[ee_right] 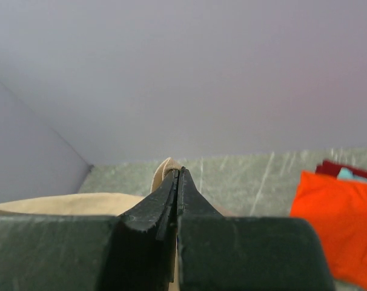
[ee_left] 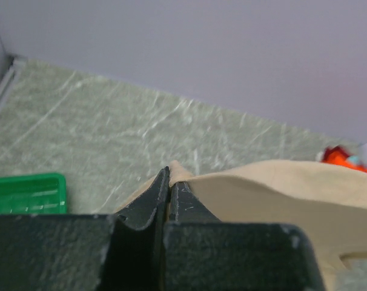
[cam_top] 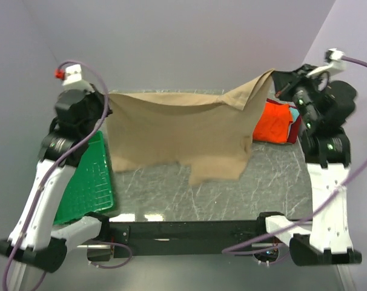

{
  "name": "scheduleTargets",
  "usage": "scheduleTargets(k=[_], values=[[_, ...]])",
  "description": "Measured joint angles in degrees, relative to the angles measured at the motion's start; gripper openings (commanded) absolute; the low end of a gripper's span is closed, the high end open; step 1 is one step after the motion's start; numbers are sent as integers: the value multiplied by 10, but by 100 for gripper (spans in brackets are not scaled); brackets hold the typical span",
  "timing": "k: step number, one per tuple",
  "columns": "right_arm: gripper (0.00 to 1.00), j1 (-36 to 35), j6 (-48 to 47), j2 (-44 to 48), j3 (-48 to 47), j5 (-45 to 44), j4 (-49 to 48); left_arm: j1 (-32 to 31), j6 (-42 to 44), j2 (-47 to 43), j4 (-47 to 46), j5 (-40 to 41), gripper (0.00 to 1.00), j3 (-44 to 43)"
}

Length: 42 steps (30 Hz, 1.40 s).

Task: Fold and stack the t-shirts
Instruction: Flatten the tshirt out

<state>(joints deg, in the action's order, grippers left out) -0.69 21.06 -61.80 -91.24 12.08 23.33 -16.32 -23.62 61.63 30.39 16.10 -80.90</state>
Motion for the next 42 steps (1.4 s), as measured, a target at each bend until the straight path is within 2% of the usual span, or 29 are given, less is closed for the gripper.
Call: scheduleTargets(k=[6,11,16,22,25,28,31,35,36,37,38,39,41,42], values=[[0,0,-3,96,-40,-1,-1,0,-2,-137,-10,-13,0,-9],[0,0,-15,158,-111,-6,-1,0,-2,-207,-10,-13,0,-51],[0,0,-29,174,-206,-10,-15,0,-5,-242,-10,-12,0,-79],[0,0,-31,150,-249,-7,-35,0,-12,-249,-22,-12,0,-66],[0,0,-29,108,-248,3,-58,0,-11,-231,-40,-9,1,-38],[0,0,-25,49,-220,11,-82,0,-10,-178,-78,4,1,9],[0,0,-22,-55,-179,11,-104,15,-11,-76,-110,1,1,52],[0,0,-18,-228,-186,10,-102,61,-18,91,-150,-30,2,110],[22,0,-18,-287,-199,9,-101,73,-21,137,-150,-40,17,121],[37,0,-14,-350,-218,9,-88,81,-22,176,-149,-49,44,126],[50,0,-11,-411,-235,9,-72,89,-23,215,-148,-59,56,129],[63,0,-9,-467,-256,8,-52,94,-26,247,-147,-68,64,129],[70,0,-11,-558,-291,10,-13,97,-29,285,-146,-85,75,129],[73,-1,-12,-593,-300,10,3,97,-30,293,-146,-94,77,129]])
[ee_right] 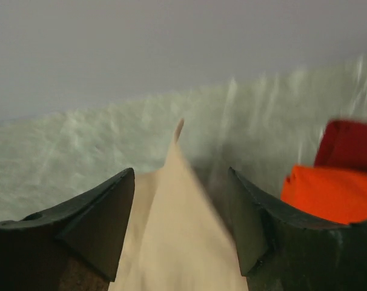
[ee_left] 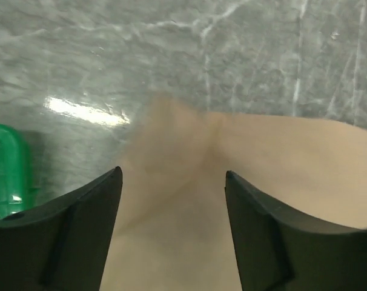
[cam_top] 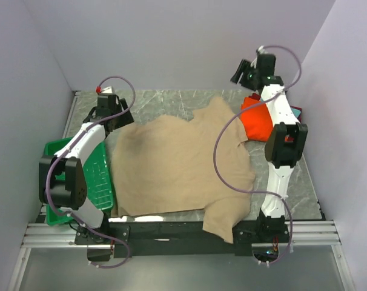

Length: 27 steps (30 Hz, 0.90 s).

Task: Fold and stack the t-shirts
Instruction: Flatten the tshirt out

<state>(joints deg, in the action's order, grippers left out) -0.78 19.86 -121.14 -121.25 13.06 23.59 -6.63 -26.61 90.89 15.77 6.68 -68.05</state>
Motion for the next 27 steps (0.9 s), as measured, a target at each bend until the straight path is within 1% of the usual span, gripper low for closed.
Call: scheduleTargets(k=[2,3,5,8,12,14,16,19,22,25,27], values=[[76,-1,0,-37,10,0,25,-1,-2,0,-3,-14,80,0],[76,-1,0,-37,31,0,26,-2,-2,-4,-9,-20,80,0],[78,-2,2,-9,101,2,16,-2,-2,-16,-20,-31,81,0],[78,-5,5,68,210,8,-9,-2,-5,-36,-30,-46,82,3],[78,-26,11,217,337,12,-54,-3,-16,-65,-53,-71,83,38],[78,-48,13,289,393,8,-85,-3,-18,-72,-62,-85,84,65],[78,-80,18,368,469,3,-117,-3,-22,-74,-67,-100,86,96],[78,-121,37,444,578,10,-152,-3,-27,-75,-70,-116,86,147],[78,-140,59,479,679,13,-162,-3,-31,-76,-69,-124,85,186],[78,-150,74,487,752,5,-154,-3,-31,-78,-70,-131,84,208],[78,-154,81,487,784,-2,-149,-3,-33,-78,-77,-138,83,218]])
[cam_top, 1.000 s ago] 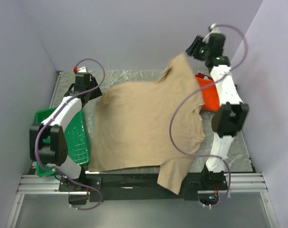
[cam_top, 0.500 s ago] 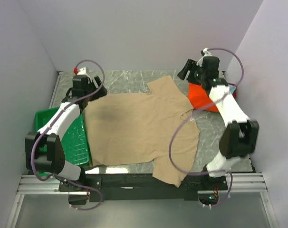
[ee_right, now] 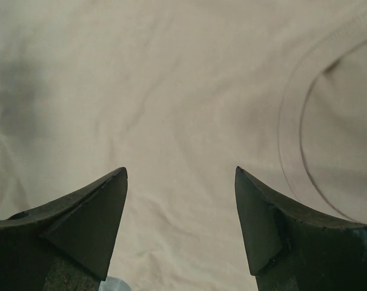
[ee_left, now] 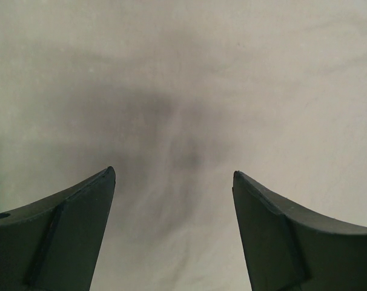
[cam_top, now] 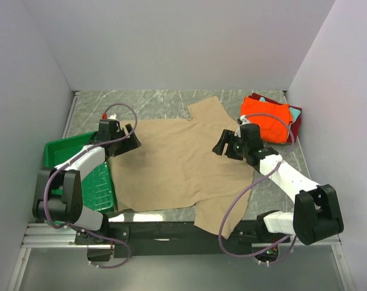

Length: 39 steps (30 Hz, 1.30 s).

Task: Fold and stack the t-shirts
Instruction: Flatten the tshirt out, then fold the tshirt

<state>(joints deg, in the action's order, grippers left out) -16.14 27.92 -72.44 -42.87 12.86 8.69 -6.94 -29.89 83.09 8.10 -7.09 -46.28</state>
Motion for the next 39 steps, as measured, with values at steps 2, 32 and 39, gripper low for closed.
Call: scheduleTargets(k=[2,32,39], values=[[78,0,3,0,14,-8,2,0,-3,2,-2,-6,83,5],[72,60,-2,-230,-96,-51,46,-4,-9,141,-96,-21,80,-37],[72,92,-12,-238,-110,-43,66,-26,-7,169,-99,-14,80,-68]])
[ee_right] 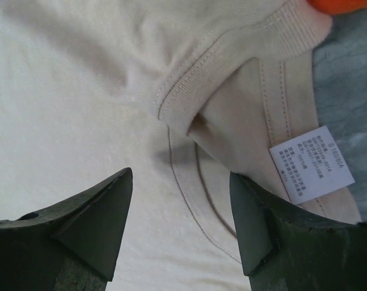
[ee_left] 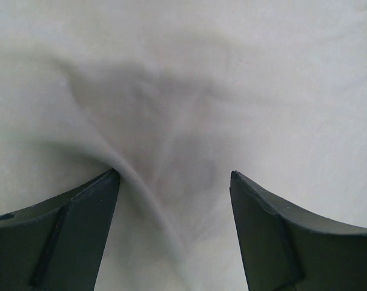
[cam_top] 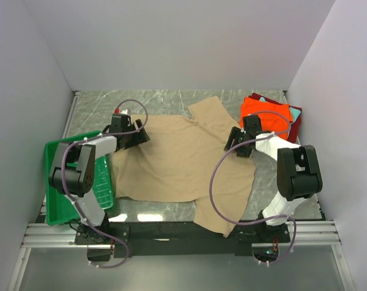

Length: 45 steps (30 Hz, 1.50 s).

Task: Fold and stack the t-shirts
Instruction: Fold the tshirt

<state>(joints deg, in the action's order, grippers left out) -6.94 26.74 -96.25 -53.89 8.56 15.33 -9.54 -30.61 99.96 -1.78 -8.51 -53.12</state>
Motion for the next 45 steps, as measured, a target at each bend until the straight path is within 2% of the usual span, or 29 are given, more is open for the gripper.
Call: scheduleTargets(k=[9,15,20,25,32,45], values=[[72,-1,-29,30,-4,-3,44,-25,0,5,25,11,81,-21],[72,-32,-52,118,0,3,63,-27,2,-60,86,31,84,-10],[71,-50,-54,137,23,33,58,-25,12,-101,99,52,85,-7],[71,-53,-54,121,44,61,57,-9,15,-93,97,53,85,20],[70,-54,-54,54,38,70,56,21,21,-63,80,49,85,37],[68,-38,-65,-40,-56,75,84,28,32,-1,49,43,85,-18]])
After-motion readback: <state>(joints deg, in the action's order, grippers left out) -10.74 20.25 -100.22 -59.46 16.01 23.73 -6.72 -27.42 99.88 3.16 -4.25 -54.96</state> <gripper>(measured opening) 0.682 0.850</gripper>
